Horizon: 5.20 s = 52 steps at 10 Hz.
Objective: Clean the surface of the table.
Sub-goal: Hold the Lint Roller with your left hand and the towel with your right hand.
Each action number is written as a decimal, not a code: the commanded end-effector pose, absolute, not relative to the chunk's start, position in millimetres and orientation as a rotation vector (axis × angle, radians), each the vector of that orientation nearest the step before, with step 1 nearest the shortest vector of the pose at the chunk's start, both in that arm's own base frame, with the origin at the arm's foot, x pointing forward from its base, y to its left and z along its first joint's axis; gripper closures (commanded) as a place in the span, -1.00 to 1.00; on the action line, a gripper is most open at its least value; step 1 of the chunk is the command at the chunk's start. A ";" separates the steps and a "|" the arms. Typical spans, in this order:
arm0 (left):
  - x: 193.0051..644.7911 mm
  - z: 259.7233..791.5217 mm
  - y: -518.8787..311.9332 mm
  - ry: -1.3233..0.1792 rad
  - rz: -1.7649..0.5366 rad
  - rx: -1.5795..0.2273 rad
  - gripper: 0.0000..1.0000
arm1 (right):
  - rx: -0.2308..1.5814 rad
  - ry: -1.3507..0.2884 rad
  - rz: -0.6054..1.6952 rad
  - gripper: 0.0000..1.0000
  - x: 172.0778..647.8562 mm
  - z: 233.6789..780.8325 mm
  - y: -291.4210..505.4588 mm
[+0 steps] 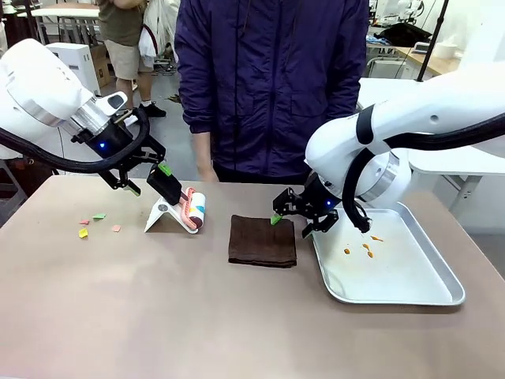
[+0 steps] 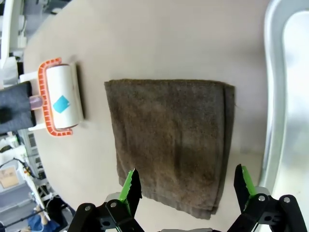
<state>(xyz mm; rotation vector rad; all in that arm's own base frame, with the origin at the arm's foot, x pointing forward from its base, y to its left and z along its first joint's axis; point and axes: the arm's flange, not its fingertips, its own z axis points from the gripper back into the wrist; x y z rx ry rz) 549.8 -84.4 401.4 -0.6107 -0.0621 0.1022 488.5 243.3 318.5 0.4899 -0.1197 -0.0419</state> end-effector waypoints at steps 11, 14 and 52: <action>546.1 400.4 -88.9 -0.069 0.097 -0.627 -1.00 | 0.407 -0.040 -0.061 -1.00 508.0 314.7 256.1; 547.6 403.9 -99.3 -0.065 0.091 -0.629 -1.00 | 0.341 -0.021 -0.037 -1.00 514.8 315.1 273.5; 452.7 475.2 8.7 -0.129 -0.076 -1.234 1.00 | 1.297 -0.124 0.189 1.00 426.8 371.0 150.4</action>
